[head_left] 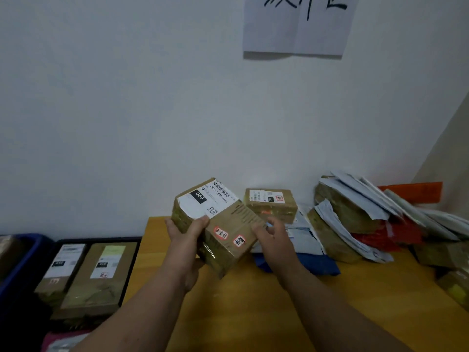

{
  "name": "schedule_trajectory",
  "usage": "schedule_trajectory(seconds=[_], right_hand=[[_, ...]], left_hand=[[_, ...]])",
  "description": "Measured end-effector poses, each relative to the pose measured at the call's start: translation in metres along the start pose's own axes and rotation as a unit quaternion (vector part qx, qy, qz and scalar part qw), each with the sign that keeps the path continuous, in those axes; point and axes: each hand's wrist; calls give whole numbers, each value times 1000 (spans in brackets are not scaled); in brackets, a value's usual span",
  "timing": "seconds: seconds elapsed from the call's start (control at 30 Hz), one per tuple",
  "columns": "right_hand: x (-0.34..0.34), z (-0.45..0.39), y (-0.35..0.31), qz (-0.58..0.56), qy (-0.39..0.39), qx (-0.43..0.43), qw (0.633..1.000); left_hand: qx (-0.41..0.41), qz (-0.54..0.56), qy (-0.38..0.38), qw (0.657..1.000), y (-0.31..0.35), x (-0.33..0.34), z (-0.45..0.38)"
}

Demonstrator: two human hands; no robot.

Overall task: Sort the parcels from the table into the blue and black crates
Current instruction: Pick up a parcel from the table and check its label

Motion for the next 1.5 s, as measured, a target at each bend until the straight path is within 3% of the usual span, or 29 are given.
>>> schedule_trajectory(seconds=[0.1, 0.33, 0.57, 0.87, 1.2, 1.5], right_hand=[[-14, 10, -7, -84, -61, 89, 991], [-61, 18, -1, -109, -71, 28, 991], [-89, 12, 16, -167, -61, 52, 983], [-91, 8, 38, -142, -140, 50, 979], [-37, 30, 28, -105, -198, 59, 973], [104, 79, 16, -82, -231, 71, 967]], left_hand=[[-2, 10, -8, 1000, -7, 12, 11], [-35, 23, -20, 999, -28, 50, 28], [-43, -25, -10, 999, -37, 79, 41], [-25, -17, 52, 998, -47, 78, 49], [-4, -71, 36, 997, -25, 16, 68], [-19, -87, 54, 995, 10, -133, 93]])
Point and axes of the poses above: each hand's wrist, its own z-axis away from the middle knuckle, its own x-axis out of the palm, y = z × x, and after that the axes turned 6 degrees about -z, right-handed
